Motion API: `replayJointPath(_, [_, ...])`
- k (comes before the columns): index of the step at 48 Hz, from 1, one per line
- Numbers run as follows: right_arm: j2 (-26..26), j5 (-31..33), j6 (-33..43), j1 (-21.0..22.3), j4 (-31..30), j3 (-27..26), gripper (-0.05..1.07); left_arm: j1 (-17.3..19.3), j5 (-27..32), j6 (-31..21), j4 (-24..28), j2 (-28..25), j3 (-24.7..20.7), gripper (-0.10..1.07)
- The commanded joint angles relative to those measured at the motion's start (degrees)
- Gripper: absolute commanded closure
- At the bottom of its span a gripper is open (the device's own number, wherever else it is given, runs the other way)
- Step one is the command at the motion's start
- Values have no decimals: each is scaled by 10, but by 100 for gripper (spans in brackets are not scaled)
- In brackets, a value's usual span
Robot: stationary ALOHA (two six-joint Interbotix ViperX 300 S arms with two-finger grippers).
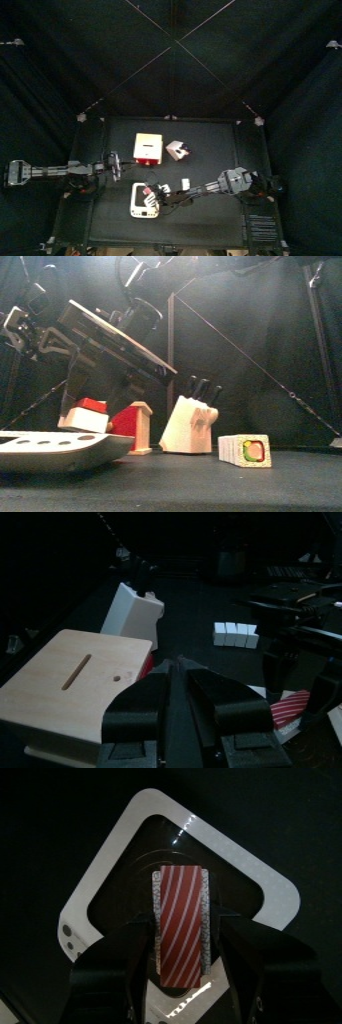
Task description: Put salmon sushi right of white sushi roll
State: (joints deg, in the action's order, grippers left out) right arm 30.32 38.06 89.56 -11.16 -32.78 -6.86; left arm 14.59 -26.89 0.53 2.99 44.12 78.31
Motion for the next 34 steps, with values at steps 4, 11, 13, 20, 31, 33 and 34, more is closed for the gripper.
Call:
replayJointPath(4, [-47, 10, 2, 2, 10, 6, 29, 1, -2, 1, 1, -1, -6, 39])
replayJointPath(11, [-82, 24, 8, 5, 9, 43, 29, 2, -1, 1, 0, -1, -6, 39])
replayJointPath(13, [-91, 25, 9, 6, 8, 52, 29, 1, 0, 1, 0, -1, -6, 39])
replayJointPath(20, [-131, 25, 26, 6, 2, 94, 29, 1, -1, 1, 0, -1, -6, 39])
replayJointPath(31, [-189, 28, 87, 5, -33, 160, 29, 2, -1, 1, 0, 0, -6, 39])
replayJointPath(33, [-199, 29, 101, 5, -40, 171, 29, 2, -1, 1, 0, -1, -6, 39])
replayJointPath(34, [-204, 30, 110, 5, -45, 178, 29, 2, 0, 1, 0, -1, -6, 39])
